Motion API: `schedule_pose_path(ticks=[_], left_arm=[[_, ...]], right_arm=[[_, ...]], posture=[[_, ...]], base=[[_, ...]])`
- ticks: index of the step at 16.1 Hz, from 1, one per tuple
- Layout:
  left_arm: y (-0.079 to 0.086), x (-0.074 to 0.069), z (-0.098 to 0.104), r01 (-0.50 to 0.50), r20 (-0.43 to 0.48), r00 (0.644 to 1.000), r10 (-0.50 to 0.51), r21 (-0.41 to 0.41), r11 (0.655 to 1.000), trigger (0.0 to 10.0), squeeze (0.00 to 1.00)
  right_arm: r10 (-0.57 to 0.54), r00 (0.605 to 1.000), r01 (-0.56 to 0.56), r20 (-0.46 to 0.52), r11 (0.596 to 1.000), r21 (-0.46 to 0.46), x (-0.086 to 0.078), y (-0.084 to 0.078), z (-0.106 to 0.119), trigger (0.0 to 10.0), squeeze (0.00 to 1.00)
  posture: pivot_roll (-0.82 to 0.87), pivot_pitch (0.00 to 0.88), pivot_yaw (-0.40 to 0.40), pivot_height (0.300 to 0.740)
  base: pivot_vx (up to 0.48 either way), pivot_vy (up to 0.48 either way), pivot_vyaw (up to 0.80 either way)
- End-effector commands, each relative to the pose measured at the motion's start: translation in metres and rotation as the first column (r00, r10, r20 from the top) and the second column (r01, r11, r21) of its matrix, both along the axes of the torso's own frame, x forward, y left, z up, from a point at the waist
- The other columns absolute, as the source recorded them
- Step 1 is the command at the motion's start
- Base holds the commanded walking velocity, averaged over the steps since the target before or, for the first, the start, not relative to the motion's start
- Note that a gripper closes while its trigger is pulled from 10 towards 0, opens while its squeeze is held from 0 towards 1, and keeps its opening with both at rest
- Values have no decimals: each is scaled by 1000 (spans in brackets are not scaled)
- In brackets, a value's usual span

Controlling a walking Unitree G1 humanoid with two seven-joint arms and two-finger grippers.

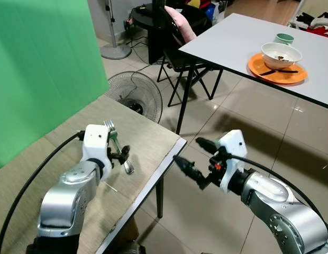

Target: Setting the table

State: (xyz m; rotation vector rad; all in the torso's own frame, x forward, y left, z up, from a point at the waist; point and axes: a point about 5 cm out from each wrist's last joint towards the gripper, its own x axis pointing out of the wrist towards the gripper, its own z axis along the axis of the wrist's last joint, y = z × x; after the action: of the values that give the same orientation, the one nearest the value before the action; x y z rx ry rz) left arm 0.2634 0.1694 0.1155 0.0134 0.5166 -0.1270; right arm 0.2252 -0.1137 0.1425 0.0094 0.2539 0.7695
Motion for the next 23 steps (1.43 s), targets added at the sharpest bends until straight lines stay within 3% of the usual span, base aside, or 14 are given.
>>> schedule_pose_path(ticks=[1,2,3,4,5,13,16,23], left_arm=[[-3,2,-2,13,-22,1000,-13,-18,1000,10000,0],[-4,4,-3,21,-30,999,-22,-17,1000,10000,0],[-3,6,-4,18,-39,999,-19,-19,1000,6549,0],[-2,7,-6,9,-55,998,-10,-22,1000,2039,0],[1,9,-8,0,-71,997,-1,-15,1000,0,0],[8,11,-6,0,-104,995,1,8,1000,0,0],[9,8,-7,23,-137,990,-21,17,1000,0,0],[11,7,-4,69,-144,988,-62,44,997,0,0]], right_arm=[[30,1000,-30,9,1000,-6,-2,1,3,10000,1000],[54,998,-54,13,998,-21,-3,0,4,10000,1000],[78,997,-78,12,997,-28,-4,-1,5,10000,1000],[105,994,-104,10,994,-34,-5,-1,7,10000,282],[134,991,-133,8,990,-41,-6,-2,8,10000,0],[248,969,-248,-8,967,-57,-15,-3,13,10000,0],[331,943,-333,-39,940,-71,-22,-6,12,10000,0],[352,935,-355,-42,930,-97,-19,-15,14,10000,0]], posture=[[-15,27,25,740],[-16,29,27,740],[-18,30,29,740],[-17,30,29,740],[-17,31,29,740],[-18,35,32,740],[-16,35,32,740],[-16,33,33,740]], base=[[0,0,0],[0,0,0],[0,0,0],[0,0,0],[0,0,0],[0,0,0],[0,0,0],[0,0,0]])
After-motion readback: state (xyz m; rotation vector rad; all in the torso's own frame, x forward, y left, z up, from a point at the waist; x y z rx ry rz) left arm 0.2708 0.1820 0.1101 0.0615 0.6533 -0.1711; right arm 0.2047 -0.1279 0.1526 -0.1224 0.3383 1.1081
